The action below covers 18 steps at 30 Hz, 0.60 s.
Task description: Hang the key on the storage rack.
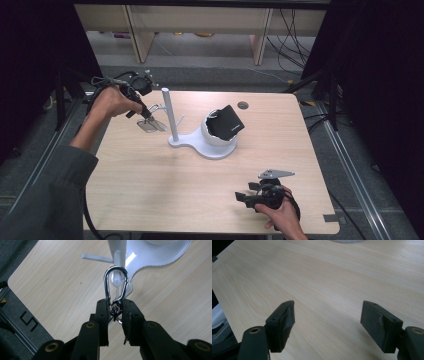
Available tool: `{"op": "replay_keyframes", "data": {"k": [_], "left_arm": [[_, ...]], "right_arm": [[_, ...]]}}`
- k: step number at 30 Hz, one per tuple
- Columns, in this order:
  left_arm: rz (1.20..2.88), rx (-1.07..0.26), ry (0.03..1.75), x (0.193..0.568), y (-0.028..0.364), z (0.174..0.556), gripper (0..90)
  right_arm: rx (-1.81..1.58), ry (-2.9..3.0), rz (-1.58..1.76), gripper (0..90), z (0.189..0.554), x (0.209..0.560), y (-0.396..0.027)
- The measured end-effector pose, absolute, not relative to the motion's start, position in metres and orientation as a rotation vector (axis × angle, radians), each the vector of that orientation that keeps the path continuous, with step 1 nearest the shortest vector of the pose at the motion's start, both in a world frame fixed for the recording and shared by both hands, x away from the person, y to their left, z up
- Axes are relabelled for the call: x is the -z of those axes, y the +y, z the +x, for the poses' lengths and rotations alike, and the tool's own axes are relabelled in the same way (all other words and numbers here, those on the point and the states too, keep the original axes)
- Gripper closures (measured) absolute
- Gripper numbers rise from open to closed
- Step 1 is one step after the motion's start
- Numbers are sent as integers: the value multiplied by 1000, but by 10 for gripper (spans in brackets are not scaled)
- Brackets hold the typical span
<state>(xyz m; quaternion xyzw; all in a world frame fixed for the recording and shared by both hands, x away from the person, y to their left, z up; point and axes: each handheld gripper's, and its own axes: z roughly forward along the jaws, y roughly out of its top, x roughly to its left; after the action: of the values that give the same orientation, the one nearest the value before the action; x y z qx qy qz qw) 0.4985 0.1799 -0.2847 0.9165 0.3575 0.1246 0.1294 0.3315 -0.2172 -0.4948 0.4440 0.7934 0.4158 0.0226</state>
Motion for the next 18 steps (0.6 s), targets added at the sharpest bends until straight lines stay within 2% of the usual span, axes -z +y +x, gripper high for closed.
{"op": "replay_keyframes", "data": {"k": [18], "left_arm": [[2704, -358, 1030, 297, 167, 506, 749]], "right_arm": [[-1298, 2458, 1407, 286, 330, 494, -215]]}}
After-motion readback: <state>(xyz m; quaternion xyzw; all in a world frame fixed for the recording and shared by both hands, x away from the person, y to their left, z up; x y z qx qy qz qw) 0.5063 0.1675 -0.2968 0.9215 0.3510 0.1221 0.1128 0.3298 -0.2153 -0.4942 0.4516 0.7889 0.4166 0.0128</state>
